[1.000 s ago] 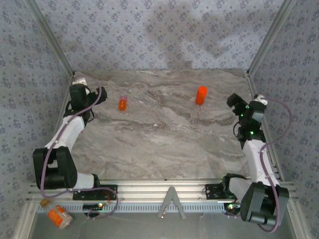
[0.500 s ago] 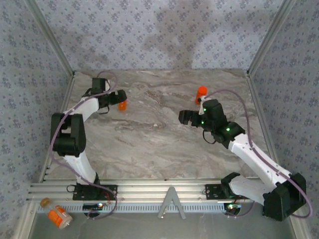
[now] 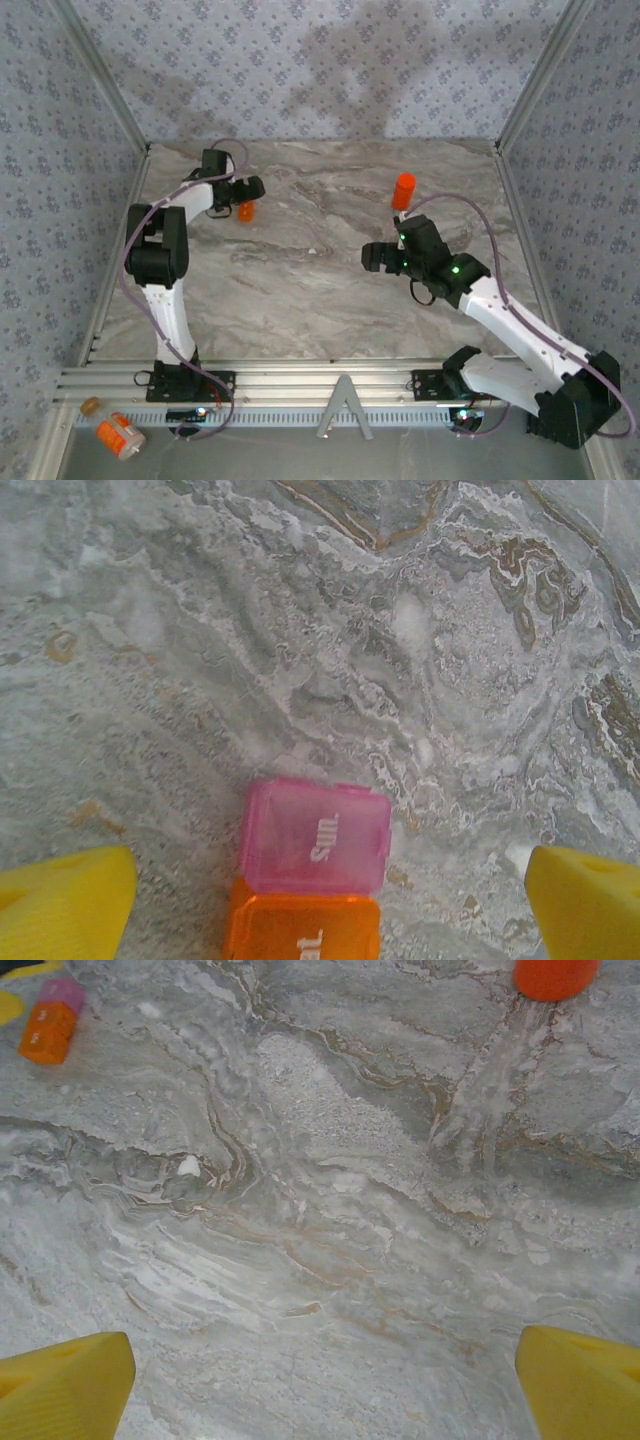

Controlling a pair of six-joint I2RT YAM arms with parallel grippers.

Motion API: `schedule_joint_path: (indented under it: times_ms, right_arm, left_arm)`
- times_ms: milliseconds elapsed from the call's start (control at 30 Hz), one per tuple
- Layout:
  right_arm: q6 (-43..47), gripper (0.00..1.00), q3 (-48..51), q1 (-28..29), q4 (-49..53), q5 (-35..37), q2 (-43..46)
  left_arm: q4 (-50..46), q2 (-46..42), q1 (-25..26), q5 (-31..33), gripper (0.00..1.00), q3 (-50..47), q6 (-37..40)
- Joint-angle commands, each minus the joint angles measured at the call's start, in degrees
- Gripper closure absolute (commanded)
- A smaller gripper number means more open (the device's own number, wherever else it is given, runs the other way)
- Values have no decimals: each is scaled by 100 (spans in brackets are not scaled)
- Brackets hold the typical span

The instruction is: Sort the pills into containers

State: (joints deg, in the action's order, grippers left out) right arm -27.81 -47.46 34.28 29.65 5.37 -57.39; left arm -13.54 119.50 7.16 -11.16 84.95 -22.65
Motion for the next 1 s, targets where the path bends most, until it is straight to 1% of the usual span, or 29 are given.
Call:
schedule_joint_path:
  times_ms: [0, 133, 267, 600, 800, 967]
  right_arm:
    - [136, 0, 111, 9, 155, -62, 316]
    - [166, 0, 99, -31, 232, -67, 396]
    - [170, 0, 119, -69, 243, -62, 415]
    - [83, 0, 112, -123, 101, -154, 368]
    - [71, 0, 191, -119, -67, -176, 320]
    - [39, 0, 255, -121, -186, -169, 256]
  left_arm:
    - [-139, 214, 119, -71, 0, 380, -108]
    - [-149, 327, 270, -122, 0, 497, -88]
    - [-79, 320, 432, -198, 1, 401, -103]
    - [508, -207, 814, -456, 1, -435, -351]
    - [959, -590, 1212, -558, 1, -1024, -428]
    - [1166, -759, 1547, -664, 0, -1165, -493]
